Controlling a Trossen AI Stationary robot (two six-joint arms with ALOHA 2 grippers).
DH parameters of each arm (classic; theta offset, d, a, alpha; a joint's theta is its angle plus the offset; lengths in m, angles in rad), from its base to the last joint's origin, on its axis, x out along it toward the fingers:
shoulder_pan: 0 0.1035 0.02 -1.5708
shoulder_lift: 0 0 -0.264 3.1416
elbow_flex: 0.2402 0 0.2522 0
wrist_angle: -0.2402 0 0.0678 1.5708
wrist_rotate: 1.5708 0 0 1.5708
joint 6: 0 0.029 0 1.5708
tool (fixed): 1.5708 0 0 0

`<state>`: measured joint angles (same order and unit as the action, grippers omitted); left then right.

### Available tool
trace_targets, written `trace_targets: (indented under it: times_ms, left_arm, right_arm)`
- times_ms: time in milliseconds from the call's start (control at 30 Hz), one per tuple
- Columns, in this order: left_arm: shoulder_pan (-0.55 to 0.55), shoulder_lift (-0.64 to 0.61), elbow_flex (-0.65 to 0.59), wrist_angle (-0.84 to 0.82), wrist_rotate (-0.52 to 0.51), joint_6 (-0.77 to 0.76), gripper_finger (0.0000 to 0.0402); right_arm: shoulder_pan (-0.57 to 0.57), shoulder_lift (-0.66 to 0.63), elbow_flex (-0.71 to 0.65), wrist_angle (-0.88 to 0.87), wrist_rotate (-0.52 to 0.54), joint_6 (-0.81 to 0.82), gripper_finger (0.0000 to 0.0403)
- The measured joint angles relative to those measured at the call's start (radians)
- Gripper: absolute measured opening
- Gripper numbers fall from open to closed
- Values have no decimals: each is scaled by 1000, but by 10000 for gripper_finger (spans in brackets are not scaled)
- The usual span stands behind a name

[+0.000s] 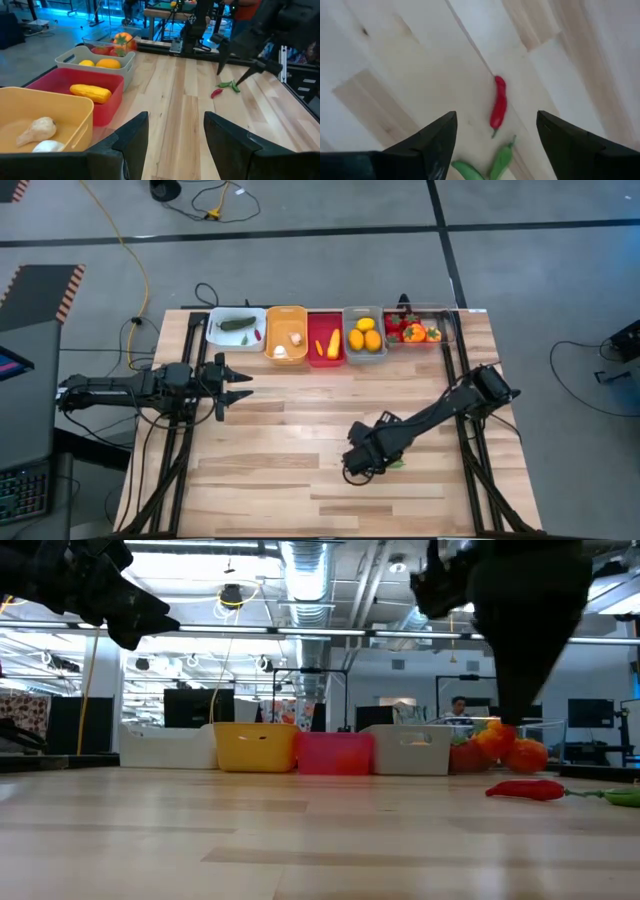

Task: Sort produce into baskets
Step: Put the red chili pepper into the white bin

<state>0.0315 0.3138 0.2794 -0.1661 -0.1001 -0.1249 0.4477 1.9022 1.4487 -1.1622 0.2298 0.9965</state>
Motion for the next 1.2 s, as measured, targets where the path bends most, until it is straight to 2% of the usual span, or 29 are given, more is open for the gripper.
trace_targets:
  times_ms: [200, 433, 1033, 1200]
  left_arm:
    - [0, 0, 0, 0, 0, 0, 178]
    - [0, 0, 0, -1, 0, 1, 178]
    - [0, 0, 1, -1, -1, 1, 178]
    - [0, 0, 1, -1, -1, 1, 178]
  right_arm:
    - [6, 1, -88, 49, 0, 44, 286]
    - [2, 1, -171, 160, -48, 46, 286]
    - [-13, -3, -262, 234, -48, 51, 285]
    - [-13, -3, -262, 245, -62, 45, 268]
